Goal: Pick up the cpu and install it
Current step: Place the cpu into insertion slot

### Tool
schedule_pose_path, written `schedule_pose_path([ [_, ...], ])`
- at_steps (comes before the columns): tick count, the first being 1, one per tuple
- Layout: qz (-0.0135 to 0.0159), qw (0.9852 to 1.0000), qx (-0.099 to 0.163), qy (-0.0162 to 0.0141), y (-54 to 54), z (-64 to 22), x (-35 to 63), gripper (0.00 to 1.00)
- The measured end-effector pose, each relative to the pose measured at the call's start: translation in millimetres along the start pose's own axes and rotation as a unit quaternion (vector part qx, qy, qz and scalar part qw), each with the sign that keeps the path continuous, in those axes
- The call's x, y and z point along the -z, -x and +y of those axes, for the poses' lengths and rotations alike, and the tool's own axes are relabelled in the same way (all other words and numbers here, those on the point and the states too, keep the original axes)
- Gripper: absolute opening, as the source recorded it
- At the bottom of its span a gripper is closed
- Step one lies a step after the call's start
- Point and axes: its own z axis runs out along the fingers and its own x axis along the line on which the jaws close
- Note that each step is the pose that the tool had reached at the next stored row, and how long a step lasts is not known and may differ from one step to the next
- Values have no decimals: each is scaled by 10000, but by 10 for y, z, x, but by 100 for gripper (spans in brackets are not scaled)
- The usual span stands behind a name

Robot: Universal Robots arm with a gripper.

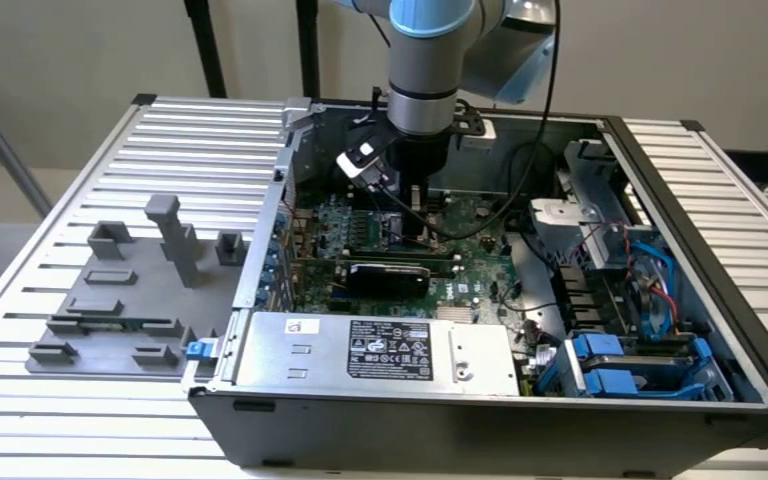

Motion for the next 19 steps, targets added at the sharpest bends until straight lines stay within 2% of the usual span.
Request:
schedule_pose_path([
  [19,-3,10000,-17,0,-17,-1,-16,55],
])
